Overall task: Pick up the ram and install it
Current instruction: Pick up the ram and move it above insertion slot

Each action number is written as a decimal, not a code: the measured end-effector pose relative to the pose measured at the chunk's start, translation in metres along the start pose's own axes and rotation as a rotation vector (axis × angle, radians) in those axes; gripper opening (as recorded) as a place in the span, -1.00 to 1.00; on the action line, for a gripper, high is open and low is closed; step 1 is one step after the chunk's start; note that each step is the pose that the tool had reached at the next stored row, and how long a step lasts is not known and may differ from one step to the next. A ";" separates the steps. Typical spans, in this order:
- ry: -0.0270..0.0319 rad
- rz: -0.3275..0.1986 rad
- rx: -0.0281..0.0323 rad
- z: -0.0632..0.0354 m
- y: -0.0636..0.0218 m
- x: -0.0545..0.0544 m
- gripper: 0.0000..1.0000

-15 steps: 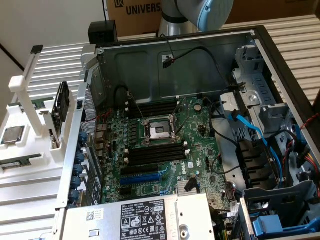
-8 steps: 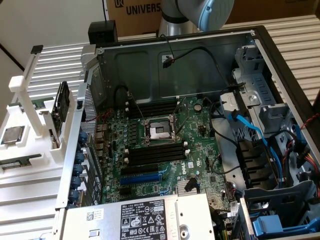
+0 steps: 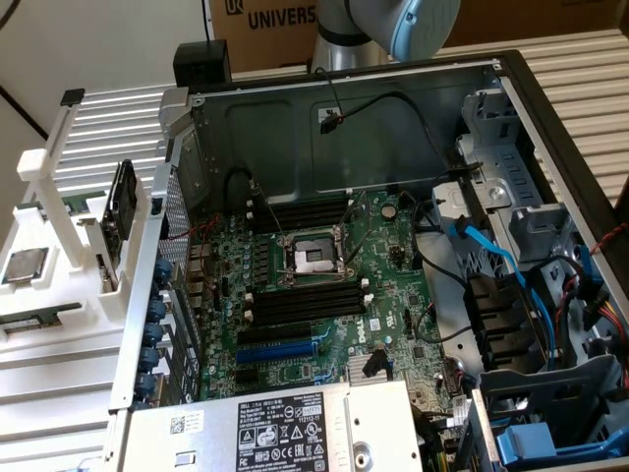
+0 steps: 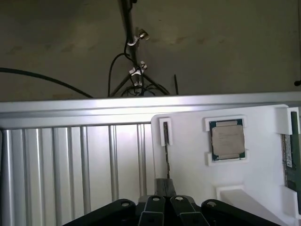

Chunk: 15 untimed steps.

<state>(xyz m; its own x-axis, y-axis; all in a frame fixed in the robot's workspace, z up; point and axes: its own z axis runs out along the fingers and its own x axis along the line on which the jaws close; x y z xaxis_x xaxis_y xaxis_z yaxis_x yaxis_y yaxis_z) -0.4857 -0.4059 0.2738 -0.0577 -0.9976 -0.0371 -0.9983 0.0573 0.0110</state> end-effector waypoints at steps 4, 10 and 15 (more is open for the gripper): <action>0.0027 0.000 0.0003 0.0058 -0.0042 0.000 -0.79; 0.0075 -0.001 0.0004 0.0167 -0.0104 0.000 -0.79; 0.0080 -0.002 0.0003 0.0258 -0.0143 -0.003 -0.79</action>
<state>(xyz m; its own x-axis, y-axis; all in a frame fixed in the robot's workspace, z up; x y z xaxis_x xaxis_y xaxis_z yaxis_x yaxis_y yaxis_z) -0.4715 -0.4031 0.2480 -0.0557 -0.9980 -0.0292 -0.9984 0.0554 0.0106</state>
